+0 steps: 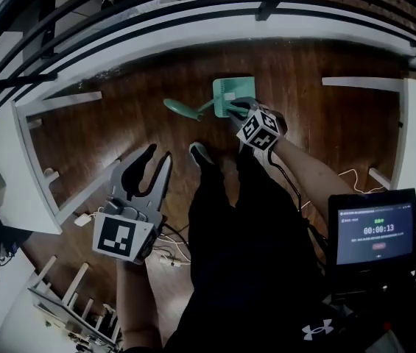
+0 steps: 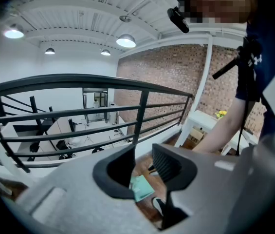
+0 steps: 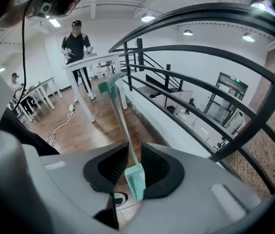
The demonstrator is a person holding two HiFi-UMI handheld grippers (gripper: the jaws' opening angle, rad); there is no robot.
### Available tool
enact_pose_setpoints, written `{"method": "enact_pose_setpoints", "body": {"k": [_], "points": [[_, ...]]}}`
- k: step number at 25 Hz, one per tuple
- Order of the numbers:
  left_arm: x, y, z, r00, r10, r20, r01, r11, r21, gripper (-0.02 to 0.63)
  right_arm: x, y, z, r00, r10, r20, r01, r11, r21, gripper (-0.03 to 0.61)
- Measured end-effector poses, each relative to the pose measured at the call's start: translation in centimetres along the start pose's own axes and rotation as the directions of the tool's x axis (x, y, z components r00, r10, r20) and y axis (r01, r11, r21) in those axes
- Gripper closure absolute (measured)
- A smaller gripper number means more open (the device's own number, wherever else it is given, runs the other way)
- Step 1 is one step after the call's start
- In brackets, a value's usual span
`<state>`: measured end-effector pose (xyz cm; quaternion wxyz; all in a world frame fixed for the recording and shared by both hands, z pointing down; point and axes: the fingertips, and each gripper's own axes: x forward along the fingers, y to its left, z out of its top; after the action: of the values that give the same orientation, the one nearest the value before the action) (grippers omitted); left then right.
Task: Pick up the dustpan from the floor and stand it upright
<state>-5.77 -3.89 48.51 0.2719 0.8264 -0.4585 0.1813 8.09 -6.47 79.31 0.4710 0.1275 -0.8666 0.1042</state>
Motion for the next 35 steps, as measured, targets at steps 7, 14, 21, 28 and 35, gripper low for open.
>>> {"method": "enact_pose_setpoints", "body": {"k": [7,14,21,28,35], "points": [[0.3,-2.3,2.2,0.999,-0.032,0.022,0.031,0.999,0.017,0.502,-5.4,-2.4,-2.4,0.997,-0.08,-0.005,0.08,0.989,0.125,0.505],[-0.1,-4.5,4.2,0.995,-0.076,0.07,0.072,0.995,0.066,0.502,-14.4,-4.7,1.3,0.949,-0.265,0.173,0.183,0.905,0.384,0.531],[-1.1,-8.4,4.8,0.98,-0.171,0.103,0.162,0.983,0.087,0.502,-22.8,-3.8,6.7,0.902,-0.312,0.298,0.134,0.859,0.494,0.566],[-2.9,-8.6,5.0,0.973,-0.19,0.13,0.179,0.98,0.091,0.502,-29.3,-2.7,11.4,0.849,-0.39,0.356,0.153,0.827,0.541,0.566],[-4.7,-7.0,7.9,0.964,-0.164,0.209,0.148,0.985,0.091,0.502,-33.7,-2.9,16.2,0.821,-0.442,0.363,0.183,0.804,0.566,0.568]]}}
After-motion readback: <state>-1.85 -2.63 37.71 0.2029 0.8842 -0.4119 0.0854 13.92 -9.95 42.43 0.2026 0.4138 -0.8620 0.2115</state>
